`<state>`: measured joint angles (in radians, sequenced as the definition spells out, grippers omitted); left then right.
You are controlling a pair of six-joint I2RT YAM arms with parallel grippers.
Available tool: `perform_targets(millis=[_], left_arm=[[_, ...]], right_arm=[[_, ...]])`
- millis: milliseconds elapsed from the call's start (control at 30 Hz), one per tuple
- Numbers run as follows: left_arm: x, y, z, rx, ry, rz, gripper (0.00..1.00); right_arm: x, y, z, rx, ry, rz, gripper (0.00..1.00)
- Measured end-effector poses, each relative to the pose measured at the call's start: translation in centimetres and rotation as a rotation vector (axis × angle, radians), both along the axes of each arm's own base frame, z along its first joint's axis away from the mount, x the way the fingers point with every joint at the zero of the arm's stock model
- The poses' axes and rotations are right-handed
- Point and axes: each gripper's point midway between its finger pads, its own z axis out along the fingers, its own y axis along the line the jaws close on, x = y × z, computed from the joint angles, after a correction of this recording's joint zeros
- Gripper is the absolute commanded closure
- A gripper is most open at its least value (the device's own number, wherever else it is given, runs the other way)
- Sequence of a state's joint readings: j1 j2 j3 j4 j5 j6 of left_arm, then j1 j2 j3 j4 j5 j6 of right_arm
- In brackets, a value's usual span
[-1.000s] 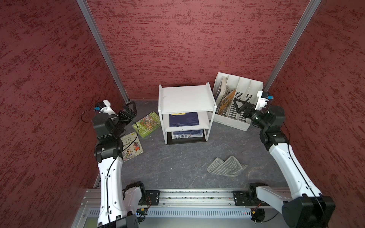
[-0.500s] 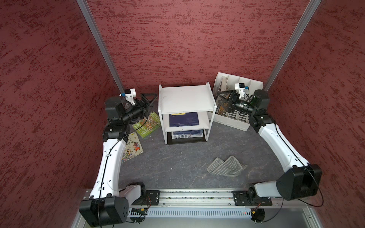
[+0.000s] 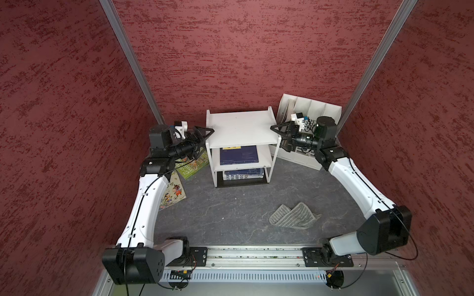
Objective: Wipe the bookshelf clean with a cloth
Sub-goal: Move the shelf to the center of the board.
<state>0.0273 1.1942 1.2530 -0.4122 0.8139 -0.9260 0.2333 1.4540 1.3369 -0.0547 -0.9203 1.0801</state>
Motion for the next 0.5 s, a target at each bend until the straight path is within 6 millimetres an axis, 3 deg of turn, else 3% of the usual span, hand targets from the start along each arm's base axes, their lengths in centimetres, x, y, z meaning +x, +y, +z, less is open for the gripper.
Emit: perform_targets(millis=[200, 500], left_arm=[[-0.6, -2.1, 0.0, -0.006, -0.007, -0.092, 0.00], [-0.5, -3.2, 1.3, -0.003, -0.032, -0.134, 0.00]], right_arm=[[-0.7, 0.4, 1.0, 0.010, -0.008, 0.037, 0.02], [-2.1, 0.1, 1.2, -0.001, 0.029, 0.031, 0.03]])
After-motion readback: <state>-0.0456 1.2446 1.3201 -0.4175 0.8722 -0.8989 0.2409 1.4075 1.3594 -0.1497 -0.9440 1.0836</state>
